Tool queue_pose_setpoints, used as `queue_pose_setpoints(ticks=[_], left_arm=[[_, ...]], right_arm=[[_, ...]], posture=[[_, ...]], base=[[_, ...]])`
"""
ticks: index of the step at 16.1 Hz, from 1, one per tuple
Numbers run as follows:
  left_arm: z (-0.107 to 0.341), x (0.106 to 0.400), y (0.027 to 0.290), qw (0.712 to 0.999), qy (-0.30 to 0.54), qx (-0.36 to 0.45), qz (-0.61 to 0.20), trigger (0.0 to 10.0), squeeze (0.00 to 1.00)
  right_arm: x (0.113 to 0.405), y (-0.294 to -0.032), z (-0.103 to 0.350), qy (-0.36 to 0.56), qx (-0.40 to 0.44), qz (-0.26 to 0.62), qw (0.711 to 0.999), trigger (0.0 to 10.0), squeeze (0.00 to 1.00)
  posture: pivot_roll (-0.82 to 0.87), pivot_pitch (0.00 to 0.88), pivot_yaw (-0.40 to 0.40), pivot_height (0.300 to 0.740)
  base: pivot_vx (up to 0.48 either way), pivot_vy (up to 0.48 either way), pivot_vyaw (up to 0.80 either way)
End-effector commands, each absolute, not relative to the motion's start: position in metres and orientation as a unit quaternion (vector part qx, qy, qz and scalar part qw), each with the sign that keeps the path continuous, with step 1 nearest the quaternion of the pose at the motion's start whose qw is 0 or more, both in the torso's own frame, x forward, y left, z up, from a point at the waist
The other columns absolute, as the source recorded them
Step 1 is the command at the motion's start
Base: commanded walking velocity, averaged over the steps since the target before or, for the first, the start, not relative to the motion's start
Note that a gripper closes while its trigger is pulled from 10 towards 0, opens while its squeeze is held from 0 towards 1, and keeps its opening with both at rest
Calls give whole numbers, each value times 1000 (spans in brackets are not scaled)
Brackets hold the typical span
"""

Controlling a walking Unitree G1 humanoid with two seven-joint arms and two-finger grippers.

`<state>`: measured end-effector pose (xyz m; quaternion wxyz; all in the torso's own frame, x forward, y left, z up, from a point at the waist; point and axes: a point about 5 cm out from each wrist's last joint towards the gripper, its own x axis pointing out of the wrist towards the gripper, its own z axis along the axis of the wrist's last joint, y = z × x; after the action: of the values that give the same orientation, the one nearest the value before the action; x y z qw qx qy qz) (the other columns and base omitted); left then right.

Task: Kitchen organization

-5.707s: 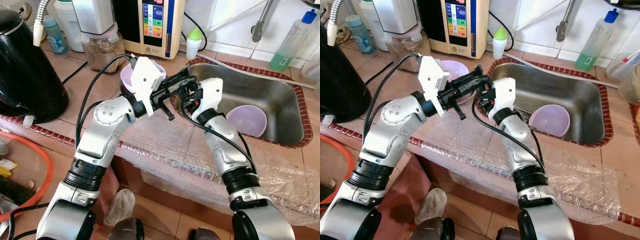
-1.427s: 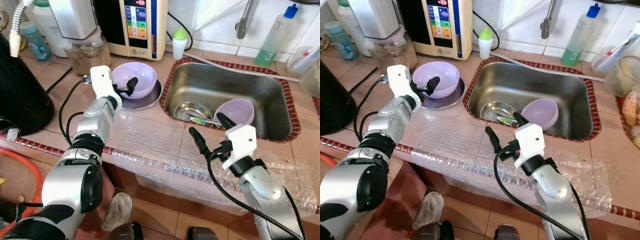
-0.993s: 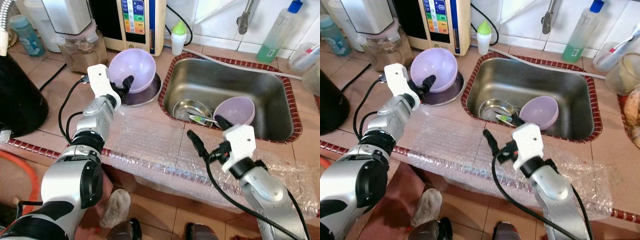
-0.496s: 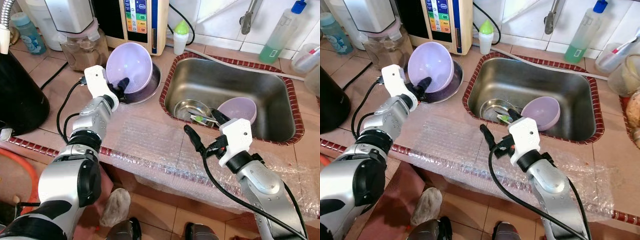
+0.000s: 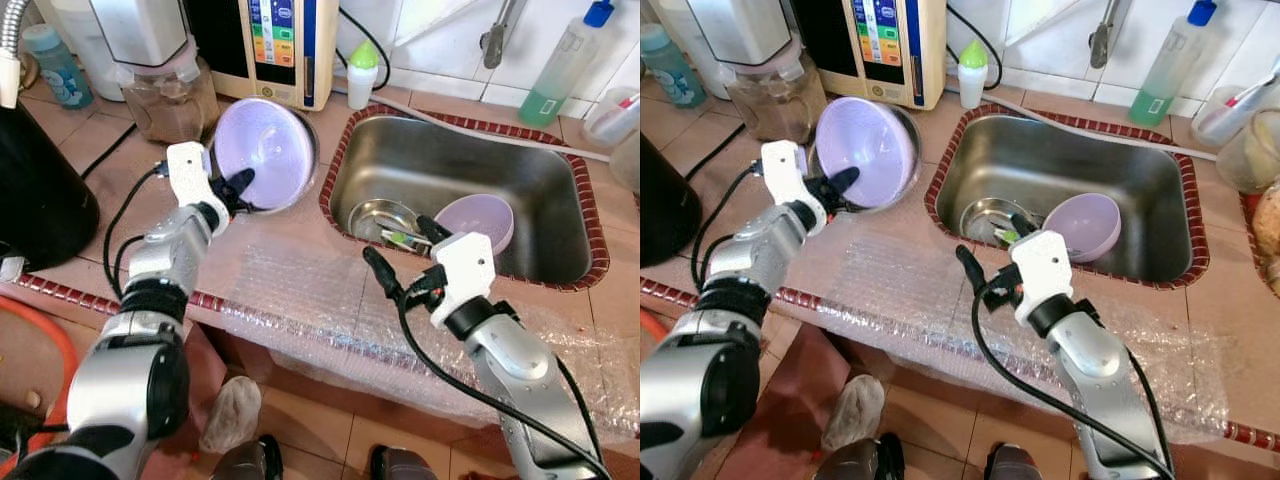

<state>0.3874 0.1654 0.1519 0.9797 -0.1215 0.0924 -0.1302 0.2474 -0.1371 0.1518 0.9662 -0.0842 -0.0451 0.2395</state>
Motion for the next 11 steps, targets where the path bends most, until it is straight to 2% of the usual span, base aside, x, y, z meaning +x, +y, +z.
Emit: queue_pose_setpoints(ticks=[1, 4, 9, 11], left_arm=[[132, 378, 168, 975, 137, -104, -139, 0, 0], [133, 364, 170, 974, 133, -81, -165, 0, 0], [137, 352, 160, 968, 118, -101, -196, 0, 0], [144, 352, 162, 974, 88, -108, -181, 0, 0]], right_arm=[[248, -136, 152, -48, -86, 239, 966, 10000, 0], [251, -134, 150, -49, -86, 240, 966, 10000, 0], [256, -133, 150, -52, -87, 241, 965, 10000, 0], [260, -133, 151, -61, -86, 238, 965, 10000, 0]], posture=[[-210, 128, 27, 740], [-195, 124, 26, 740], [-180, 108, 20, 740], [-172, 94, 17, 740]], base=[[0, 0, 0], [0, 0, 0], [0, 0, 0], [0, 0, 0]])
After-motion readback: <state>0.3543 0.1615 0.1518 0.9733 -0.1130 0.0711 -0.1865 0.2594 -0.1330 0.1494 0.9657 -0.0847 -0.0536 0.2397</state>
